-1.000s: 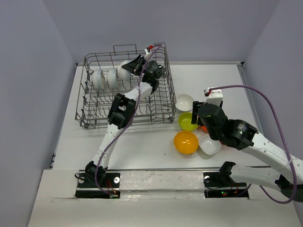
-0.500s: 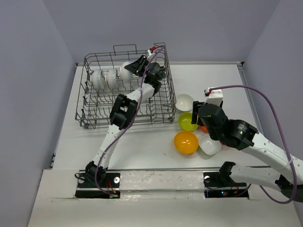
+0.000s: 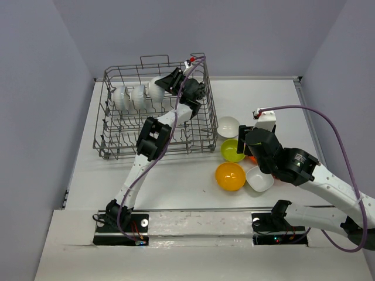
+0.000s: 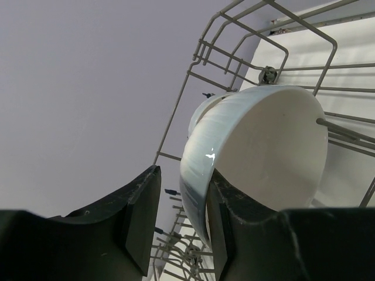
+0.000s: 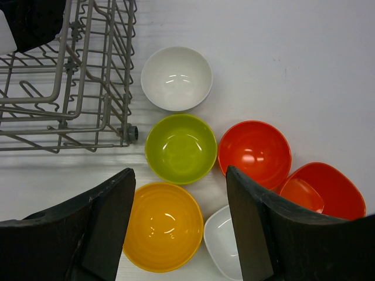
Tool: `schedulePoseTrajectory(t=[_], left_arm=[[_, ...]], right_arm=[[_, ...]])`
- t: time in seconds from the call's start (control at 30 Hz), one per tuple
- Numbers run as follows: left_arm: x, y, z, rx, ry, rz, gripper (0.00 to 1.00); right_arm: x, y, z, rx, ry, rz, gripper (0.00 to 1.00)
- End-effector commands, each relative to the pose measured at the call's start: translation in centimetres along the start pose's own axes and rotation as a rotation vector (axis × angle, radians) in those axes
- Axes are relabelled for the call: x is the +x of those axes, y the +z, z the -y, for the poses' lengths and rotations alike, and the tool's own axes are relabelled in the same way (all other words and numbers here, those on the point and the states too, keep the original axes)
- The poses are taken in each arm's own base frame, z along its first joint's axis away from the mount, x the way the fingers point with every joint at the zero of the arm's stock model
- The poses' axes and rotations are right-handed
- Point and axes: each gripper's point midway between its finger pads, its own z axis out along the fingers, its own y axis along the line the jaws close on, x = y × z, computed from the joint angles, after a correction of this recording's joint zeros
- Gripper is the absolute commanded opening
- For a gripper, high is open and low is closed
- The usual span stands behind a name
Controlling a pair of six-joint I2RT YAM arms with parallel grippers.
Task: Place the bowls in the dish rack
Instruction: Insert the bowl into the dish rack.
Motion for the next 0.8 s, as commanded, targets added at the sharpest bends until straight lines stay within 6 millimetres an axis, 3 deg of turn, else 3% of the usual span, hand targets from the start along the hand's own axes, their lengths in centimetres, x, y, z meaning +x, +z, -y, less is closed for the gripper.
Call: schedulePoseTrajectory(t=[0.0,0.77], left_arm=[[0.85,-0.25,-2.04,0.007,-0.123,-0.074,0.49],[1.62,0.6,-1.77,-0.001,-0.109,-0.085,0.69]], right_arm=[[-0.82,-0.27,0.38,0.012,0.023,0.022,0.69],[-0.41,-0.04,0.3,0.016,0.02,0.014,0.69]])
